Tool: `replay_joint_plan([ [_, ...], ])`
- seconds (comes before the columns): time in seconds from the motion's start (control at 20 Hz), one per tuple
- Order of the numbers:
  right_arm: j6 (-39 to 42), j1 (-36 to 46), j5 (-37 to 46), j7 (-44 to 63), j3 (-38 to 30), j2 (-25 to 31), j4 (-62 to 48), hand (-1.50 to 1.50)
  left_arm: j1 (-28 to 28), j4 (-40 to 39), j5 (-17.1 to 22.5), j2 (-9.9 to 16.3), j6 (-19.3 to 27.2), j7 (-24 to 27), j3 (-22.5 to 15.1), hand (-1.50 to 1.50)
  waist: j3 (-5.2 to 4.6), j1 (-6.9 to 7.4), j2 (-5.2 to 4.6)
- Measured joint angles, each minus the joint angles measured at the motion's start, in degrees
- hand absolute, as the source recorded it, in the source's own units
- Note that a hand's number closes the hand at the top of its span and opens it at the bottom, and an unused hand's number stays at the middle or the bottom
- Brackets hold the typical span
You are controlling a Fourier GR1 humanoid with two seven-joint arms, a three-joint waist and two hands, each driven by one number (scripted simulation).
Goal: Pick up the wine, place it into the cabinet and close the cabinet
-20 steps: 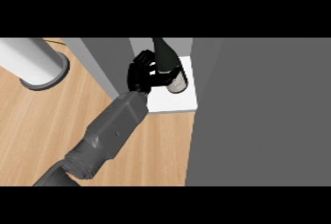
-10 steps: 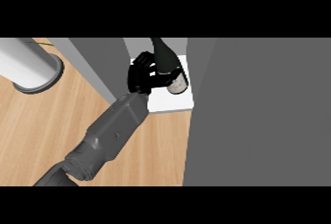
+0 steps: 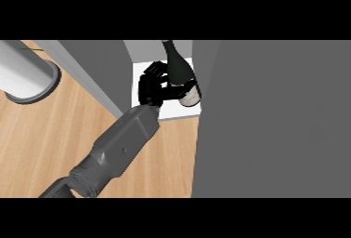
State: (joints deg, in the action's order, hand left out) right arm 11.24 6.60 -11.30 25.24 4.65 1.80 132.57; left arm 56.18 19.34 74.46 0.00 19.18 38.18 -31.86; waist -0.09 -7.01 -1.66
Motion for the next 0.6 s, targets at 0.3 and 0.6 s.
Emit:
replay_joint_plan([
  [0.3,0.5,-0.4,-0.2,-0.8,0.1,0.0,-0.8,-1.5,-2.1,2.9,4.1,0.0,1.4,2.0,-2.8,1.5,0.0,-0.5,-0.11],
  [0.6,1.0,-0.6,-0.6,-0.4,0.2,0.4,-0.5,-1.5,-1.3,3.9,8.9,0.1,3.7,4.4,-3.5,-1.5,-0.01,-1.04,-0.18],
])
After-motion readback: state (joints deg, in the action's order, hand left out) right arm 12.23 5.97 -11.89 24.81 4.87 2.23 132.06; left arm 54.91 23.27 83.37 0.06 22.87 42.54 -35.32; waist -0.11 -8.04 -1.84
